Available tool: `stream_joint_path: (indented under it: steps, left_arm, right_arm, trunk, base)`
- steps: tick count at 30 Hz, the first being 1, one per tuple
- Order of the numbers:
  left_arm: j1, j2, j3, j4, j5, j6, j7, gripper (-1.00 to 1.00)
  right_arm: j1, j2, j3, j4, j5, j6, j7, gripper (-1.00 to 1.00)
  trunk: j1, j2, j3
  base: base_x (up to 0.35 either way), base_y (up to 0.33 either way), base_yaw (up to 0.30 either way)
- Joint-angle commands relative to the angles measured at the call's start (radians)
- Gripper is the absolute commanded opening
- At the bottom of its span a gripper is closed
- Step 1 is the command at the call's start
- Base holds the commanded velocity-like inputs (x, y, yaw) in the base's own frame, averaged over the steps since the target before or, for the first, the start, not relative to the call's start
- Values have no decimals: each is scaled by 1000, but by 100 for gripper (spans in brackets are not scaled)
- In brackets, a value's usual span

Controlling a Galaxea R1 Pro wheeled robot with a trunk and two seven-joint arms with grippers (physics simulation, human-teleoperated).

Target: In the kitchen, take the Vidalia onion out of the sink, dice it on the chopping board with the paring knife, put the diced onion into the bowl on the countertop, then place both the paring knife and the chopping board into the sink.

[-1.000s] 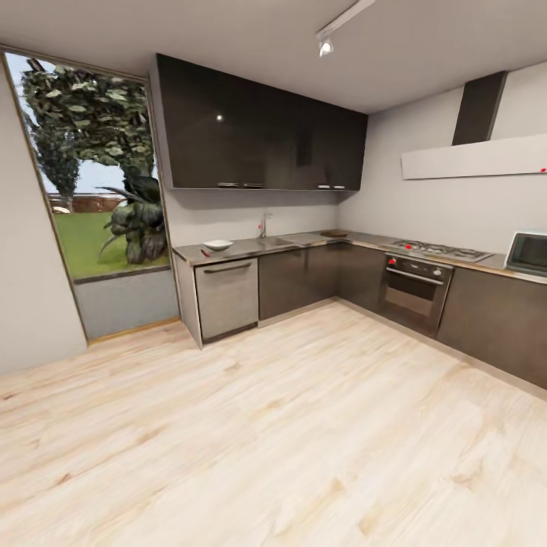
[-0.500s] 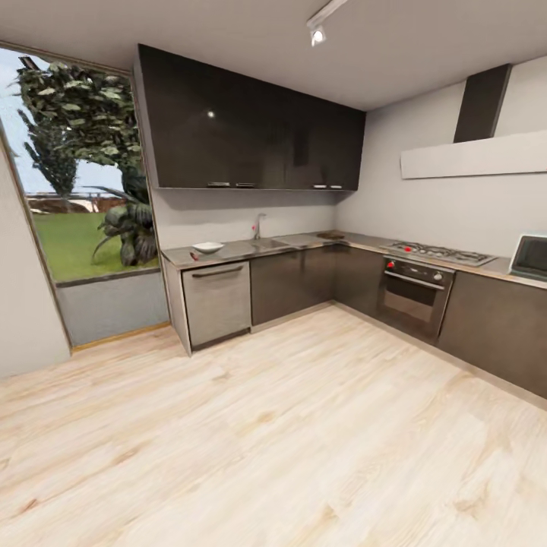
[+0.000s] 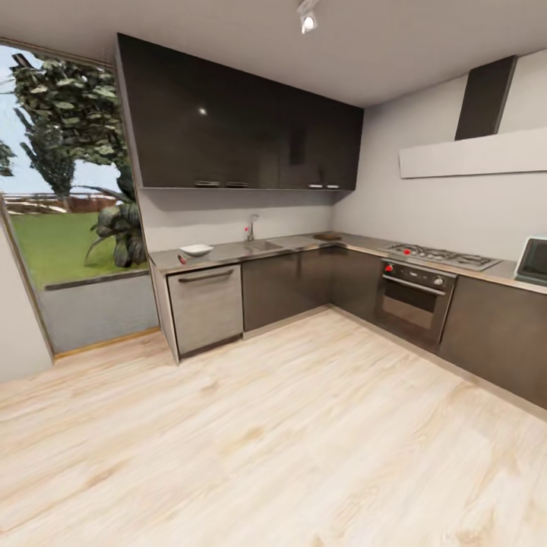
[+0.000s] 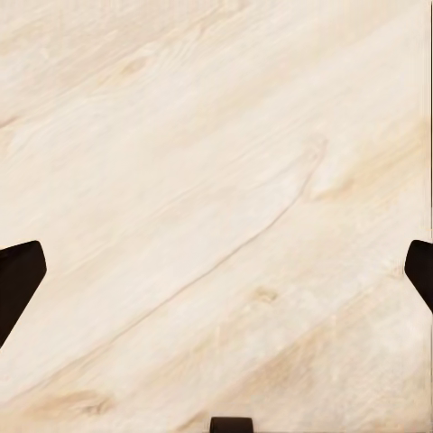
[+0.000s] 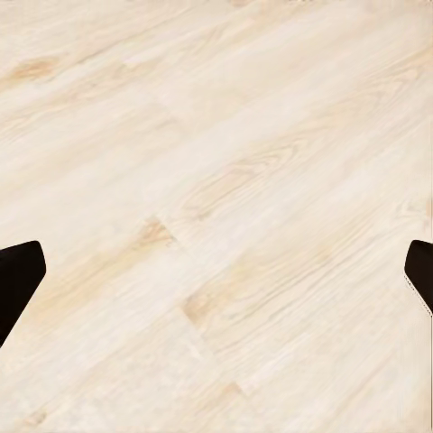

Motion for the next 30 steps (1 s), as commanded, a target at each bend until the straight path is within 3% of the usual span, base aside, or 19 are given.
stream_joint_path:
  steps: [1, 15, 30]
  left_arm:
    - [0, 0, 0, -1, 0, -2, 0, 100]
    - [0, 0, 0, -1, 0, -2, 0, 100]
    - [0, -1, 0, 1, 0, -1, 0, 100]
  right_arm:
    - [-1, 0, 0, 1, 0, -3, -3, 100]
    - [-1, 0, 0, 0, 1, -3, -4, 100]
    - [-1, 0, 0, 1, 1, -3, -4, 100]
  trunk:
    - [1, 0, -1]
    - [1, 0, -1]
    - [1, 0, -1]
  base:
    - [296, -184, 0]
    - [296, -184, 3]
    - [296, -185, 87]
